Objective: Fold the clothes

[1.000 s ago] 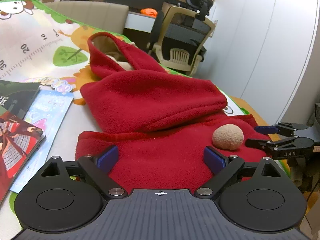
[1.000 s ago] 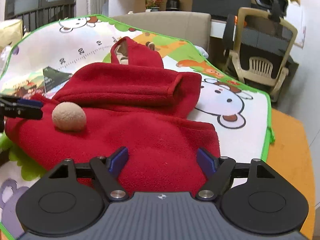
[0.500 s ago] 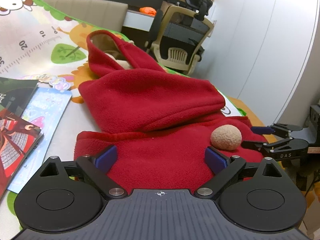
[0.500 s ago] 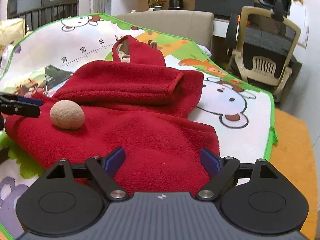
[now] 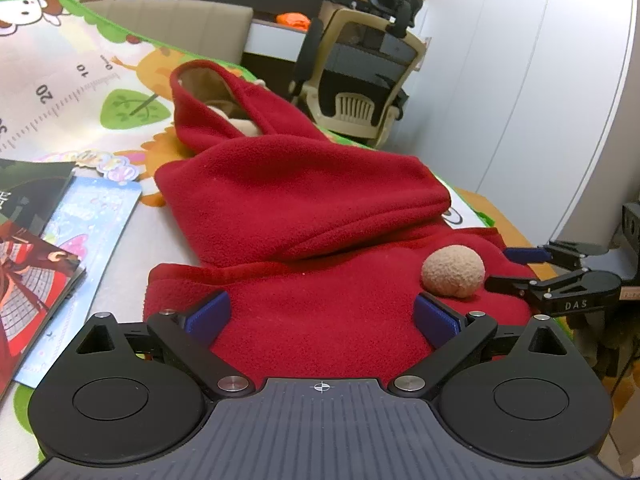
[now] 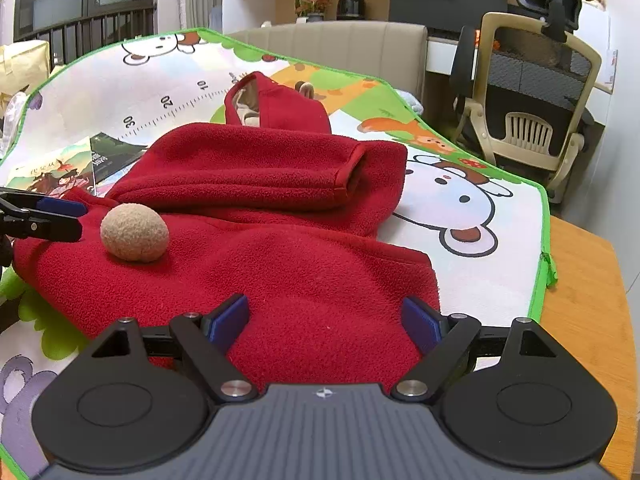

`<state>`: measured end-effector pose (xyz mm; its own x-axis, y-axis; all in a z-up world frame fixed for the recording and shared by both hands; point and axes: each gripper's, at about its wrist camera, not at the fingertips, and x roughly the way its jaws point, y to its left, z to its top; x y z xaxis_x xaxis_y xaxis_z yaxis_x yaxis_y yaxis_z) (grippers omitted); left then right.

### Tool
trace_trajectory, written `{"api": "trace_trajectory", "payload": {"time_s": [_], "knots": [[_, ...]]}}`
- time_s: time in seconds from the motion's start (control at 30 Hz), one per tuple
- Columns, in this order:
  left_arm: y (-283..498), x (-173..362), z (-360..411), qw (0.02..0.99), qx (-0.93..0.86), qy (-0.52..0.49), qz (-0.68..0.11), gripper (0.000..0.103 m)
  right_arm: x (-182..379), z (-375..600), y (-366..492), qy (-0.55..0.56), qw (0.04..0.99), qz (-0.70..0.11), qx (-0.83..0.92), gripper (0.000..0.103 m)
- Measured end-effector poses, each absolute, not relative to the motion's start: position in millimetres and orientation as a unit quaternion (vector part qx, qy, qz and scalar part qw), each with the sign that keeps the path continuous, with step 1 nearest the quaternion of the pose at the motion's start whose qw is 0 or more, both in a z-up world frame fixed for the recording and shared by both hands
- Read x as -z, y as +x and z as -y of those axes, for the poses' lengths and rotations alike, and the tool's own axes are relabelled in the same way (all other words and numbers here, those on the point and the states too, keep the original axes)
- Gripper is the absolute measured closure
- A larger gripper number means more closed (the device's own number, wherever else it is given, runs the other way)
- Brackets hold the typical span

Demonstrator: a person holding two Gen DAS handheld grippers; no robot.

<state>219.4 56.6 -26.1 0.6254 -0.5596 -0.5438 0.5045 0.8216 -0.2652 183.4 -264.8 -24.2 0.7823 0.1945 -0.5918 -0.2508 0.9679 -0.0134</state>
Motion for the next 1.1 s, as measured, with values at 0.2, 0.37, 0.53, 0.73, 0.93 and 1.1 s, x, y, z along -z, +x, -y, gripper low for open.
{"api": "trace_trajectory", "payload": {"time_s": [0.2, 0.37, 0.53, 0.73, 0.93, 1.1], "knots": [[231.4, 23.7, -65.9, 0.882, 0.315, -0.08, -0.34, 0.0, -63.9, 237.4, 223.1, -0.085, 0.947, -0.251, -0.182, 0.01], [237.3, 26.4, -76.5, 0.871, 0.321, -0.146, -0.343, 0.0, -106.0, 163.7, 337.4, -0.102, 0.935, -0.249, -0.23, 0.009], [240.4, 29.9, -85.4, 0.861, 0.334, -0.184, -0.338, 0.0, -74.2, 73.0, 474.6, -0.188, 0.93, -0.256, -0.183, 0.016], [238.4, 34.8, -88.9, 0.86, 0.353, -0.182, -0.32, 0.0, -24.1, 23.8, 573.7, -0.243, 0.915, -0.292, -0.135, 0.094], [238.4, 29.0, -91.0, 0.859, 0.351, -0.19, -0.32, 0.0, -101.5, 72.0, 511.1, -0.203, 0.939, -0.222, -0.168, 0.095], [230.8, 7.1, -91.8, 0.871, 0.339, -0.179, -0.306, 0.0, -170.6, 136.2, 375.9, -0.156, 0.952, -0.161, -0.208, 0.095]]}}
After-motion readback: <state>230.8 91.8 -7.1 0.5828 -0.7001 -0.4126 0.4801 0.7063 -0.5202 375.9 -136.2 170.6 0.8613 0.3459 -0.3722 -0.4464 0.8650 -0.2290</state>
